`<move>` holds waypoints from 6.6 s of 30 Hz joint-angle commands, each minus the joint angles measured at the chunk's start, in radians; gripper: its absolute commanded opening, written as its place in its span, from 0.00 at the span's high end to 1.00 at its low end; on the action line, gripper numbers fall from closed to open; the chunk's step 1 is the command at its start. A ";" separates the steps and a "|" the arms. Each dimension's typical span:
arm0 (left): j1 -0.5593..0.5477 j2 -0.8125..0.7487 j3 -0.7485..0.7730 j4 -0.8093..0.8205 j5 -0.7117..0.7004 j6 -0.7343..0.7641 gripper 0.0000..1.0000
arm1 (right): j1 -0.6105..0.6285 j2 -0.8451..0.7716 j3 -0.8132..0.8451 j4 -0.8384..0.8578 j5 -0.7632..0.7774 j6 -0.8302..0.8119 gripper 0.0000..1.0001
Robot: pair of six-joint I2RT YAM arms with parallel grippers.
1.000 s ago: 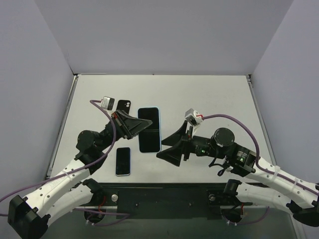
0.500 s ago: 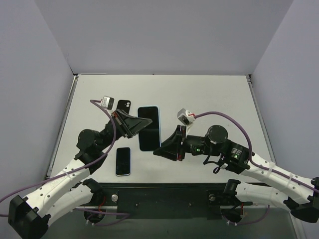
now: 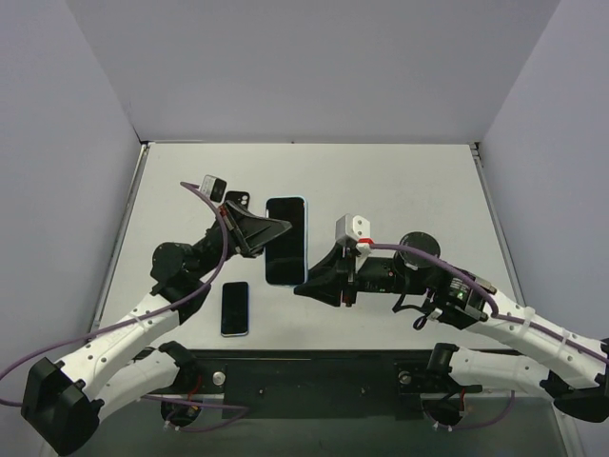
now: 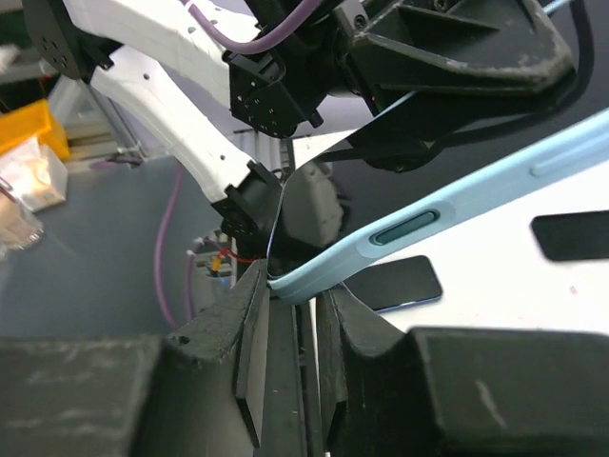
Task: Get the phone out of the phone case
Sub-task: Remove the phone case from the phone, then place the phone case at the center of the board.
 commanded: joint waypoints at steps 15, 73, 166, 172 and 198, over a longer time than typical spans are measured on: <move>-0.026 -0.007 0.041 0.238 0.100 -0.231 1.00 | -0.056 0.142 0.145 -0.085 0.668 0.089 1.00; 0.042 -0.054 -0.008 0.017 -0.044 0.079 1.00 | -0.075 0.044 -0.161 0.277 0.221 0.903 0.49; 0.390 0.826 0.446 -0.863 -0.033 0.882 1.00 | -0.230 -0.217 -0.359 0.039 0.169 0.807 1.00; 0.407 0.909 0.497 -0.946 -0.048 0.911 1.00 | -0.235 -0.206 -0.385 0.084 0.165 0.829 1.00; 0.421 0.776 0.555 -1.178 -0.272 0.942 0.32 | -0.166 0.019 -0.515 0.343 0.242 0.947 1.00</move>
